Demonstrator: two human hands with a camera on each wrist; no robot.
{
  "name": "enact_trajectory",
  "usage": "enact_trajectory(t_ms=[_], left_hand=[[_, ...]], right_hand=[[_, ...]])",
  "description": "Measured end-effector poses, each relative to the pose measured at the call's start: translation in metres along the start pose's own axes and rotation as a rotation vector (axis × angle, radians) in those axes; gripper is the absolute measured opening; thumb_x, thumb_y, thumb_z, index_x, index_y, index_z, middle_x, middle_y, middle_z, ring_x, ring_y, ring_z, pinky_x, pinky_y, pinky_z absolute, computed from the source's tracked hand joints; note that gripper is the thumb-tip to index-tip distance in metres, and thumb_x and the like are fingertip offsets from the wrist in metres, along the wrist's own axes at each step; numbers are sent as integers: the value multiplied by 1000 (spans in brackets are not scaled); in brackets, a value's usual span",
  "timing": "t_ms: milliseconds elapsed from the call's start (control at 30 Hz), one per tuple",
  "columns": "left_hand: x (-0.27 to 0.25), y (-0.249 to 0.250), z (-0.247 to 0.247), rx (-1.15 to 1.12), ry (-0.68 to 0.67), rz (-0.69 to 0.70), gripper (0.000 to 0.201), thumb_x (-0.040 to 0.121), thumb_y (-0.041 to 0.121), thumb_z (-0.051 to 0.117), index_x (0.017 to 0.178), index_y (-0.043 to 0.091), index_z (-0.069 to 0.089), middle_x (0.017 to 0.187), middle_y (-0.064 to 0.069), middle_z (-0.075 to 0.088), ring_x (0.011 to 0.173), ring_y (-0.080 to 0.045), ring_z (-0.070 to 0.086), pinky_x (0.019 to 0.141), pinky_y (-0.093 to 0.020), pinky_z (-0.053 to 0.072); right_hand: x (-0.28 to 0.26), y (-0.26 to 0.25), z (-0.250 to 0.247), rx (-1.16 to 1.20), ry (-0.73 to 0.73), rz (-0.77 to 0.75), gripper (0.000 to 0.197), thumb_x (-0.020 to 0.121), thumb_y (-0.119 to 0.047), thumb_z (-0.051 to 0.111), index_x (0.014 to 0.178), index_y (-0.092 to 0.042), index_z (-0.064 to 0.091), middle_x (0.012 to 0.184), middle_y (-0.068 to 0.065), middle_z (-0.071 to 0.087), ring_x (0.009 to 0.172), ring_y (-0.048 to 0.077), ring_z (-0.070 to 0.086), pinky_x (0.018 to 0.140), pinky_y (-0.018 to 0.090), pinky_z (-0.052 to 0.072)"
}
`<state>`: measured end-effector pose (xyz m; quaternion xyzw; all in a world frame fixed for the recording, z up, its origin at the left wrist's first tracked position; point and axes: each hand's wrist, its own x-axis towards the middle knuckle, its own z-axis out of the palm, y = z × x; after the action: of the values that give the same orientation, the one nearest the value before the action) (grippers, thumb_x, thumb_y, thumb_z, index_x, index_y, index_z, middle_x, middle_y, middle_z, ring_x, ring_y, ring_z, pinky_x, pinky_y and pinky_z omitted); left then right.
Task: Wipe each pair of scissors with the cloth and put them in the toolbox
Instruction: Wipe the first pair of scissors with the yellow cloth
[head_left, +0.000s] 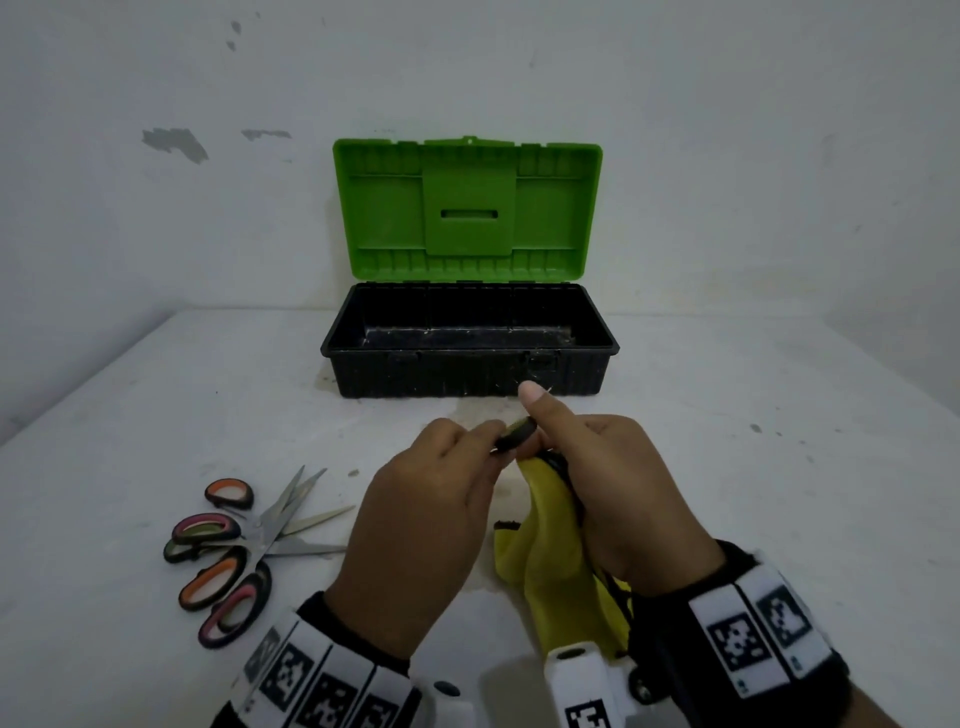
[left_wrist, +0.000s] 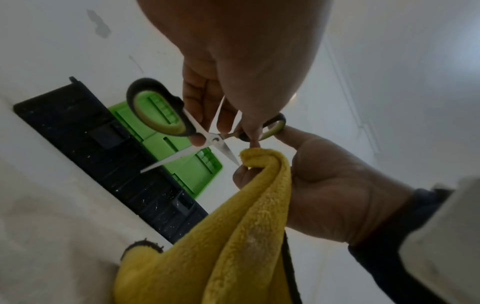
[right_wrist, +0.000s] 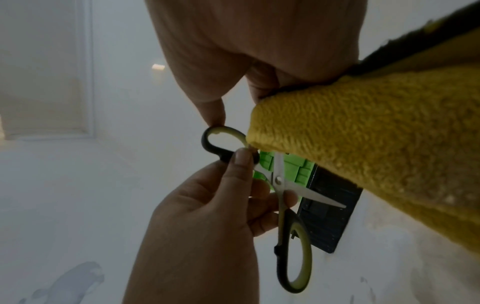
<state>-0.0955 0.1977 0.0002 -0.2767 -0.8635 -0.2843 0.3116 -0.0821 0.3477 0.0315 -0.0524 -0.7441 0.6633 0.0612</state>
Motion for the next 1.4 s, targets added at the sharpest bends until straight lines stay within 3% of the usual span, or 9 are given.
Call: enact_trajectory(t_ms=[100, 233, 333, 467, 700, 867, 1033, 1167, 1400], left_hand=[[0, 1, -2, 47, 15, 69, 36, 96, 28, 45, 114, 6, 70, 80, -9, 66, 63, -20, 62, 52, -34, 54], [0, -1, -3, 49, 15, 70, 35, 92, 33, 54, 110, 9, 72, 81, -5, 67, 69, -19, 62, 62, -33, 52], [-4, -6, -6, 33, 48, 24, 37, 87, 40, 63, 110, 12, 70, 87, 2, 69, 77, -15, 62, 77, -36, 49], [-11, -7, -15, -220, 174, -310, 37, 86, 49, 65, 112, 24, 59, 99, 14, 61, 91, 0, 57, 83, -13, 42], [-6, -10, -19, -1070, 0, -1017, 46, 76, 45, 63, 102, 8, 69, 92, -10, 75, 78, -23, 72, 72, -36, 56], [1, -9, -23, -1285, -154, -1022, 39, 74, 33, 65, 100, 4, 68, 83, -14, 71, 63, -18, 66, 51, -26, 51], [3, -9, -23, -1384, -130, -1050, 28, 74, 21, 64, 96, 4, 68, 73, -9, 71, 52, -11, 64, 42, -17, 50], [2, -9, -26, -1356, -123, -1018, 23, 76, 19, 64, 93, 4, 66, 69, -9, 66, 47, -11, 56, 37, -18, 42], [-2, -8, -28, -1111, -114, -953, 14, 92, 10, 62, 93, 0, 71, 66, -10, 57, 43, -12, 42, 36, -19, 27]], right_hand=[[0, 1, -3, 74, -20, 18, 59, 73, -57, 69, 76, 2, 73, 84, 39, 60, 70, 34, 60, 76, 54, 54], [-3, 3, -6, 27, 16, -3, 50, 67, -45, 68, 71, 5, 70, 71, 34, 55, 64, 26, 50, 65, 43, 47], [-5, 7, -9, -22, 60, -52, 32, 85, -31, 67, 71, -3, 75, 75, 29, 65, 66, 32, 57, 71, 45, 55], [-7, 12, -12, -51, 113, -122, 36, 92, -24, 62, 61, -11, 73, 60, 11, 64, 61, 16, 56, 63, 40, 50], [-8, 21, -16, -33, 138, -191, 36, 94, -21, 60, 63, -6, 69, 63, 4, 61, 62, 11, 55, 59, 26, 48], [-10, 24, -16, -2, 127, -209, 34, 96, -19, 58, 65, -14, 73, 67, -1, 65, 67, 10, 59, 63, 20, 48], [-16, 23, -21, 89, 49, -176, 33, 96, -26, 57, 78, -3, 74, 78, 19, 69, 74, 32, 64, 73, 40, 56], [-10, 31, -36, 167, 34, -91, 26, 91, -27, 65, 85, -5, 75, 85, 19, 73, 80, 29, 68, 76, 41, 56], [-3, 14, -65, -1, 223, -295, 18, 86, -2, 70, 94, -19, 72, 82, -5, 75, 74, 6, 67, 65, 12, 52]])
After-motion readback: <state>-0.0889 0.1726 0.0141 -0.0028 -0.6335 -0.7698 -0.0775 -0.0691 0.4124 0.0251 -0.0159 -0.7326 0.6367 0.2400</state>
